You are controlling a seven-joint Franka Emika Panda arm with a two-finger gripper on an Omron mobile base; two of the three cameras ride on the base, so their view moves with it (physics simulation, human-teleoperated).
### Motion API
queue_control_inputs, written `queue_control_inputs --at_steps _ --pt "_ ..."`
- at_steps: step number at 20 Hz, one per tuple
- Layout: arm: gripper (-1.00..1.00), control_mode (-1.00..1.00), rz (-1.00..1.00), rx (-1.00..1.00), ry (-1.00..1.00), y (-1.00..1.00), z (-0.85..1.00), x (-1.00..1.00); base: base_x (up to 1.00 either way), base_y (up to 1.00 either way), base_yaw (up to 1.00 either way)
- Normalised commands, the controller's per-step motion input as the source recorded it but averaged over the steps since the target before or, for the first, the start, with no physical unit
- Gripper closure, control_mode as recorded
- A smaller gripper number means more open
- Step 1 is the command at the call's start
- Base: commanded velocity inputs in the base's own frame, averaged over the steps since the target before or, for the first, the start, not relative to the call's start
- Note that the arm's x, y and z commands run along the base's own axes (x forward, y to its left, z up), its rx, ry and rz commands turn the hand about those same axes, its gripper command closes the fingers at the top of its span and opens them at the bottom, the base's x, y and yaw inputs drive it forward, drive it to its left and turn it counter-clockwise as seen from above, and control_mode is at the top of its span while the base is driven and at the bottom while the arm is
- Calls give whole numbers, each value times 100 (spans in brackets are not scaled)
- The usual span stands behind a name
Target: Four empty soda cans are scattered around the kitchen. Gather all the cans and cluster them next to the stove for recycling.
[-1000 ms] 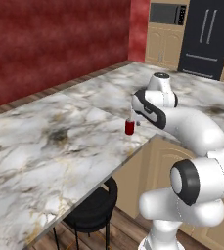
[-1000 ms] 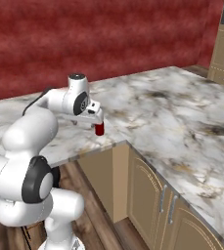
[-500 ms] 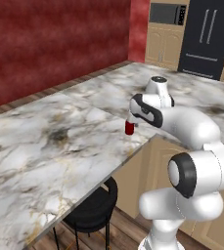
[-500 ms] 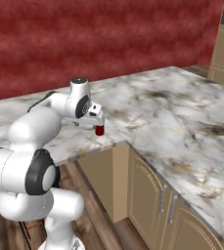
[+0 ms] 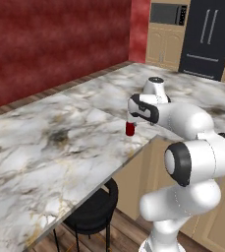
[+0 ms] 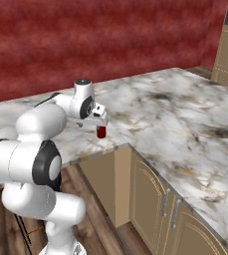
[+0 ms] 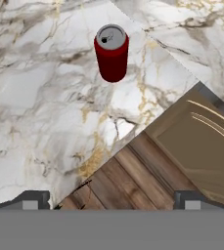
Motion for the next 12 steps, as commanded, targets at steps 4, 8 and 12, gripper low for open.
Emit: queue_control_inputs --at_steps 4,8,12 --pt "-100 -100 0 -2 0 0 -15 23 0 0 0" --pt "-100 -100 0 -2 0 0 -15 21 0 0 0" --pt "-100 -100 0 0 0 0 -12 18 0 0 0"
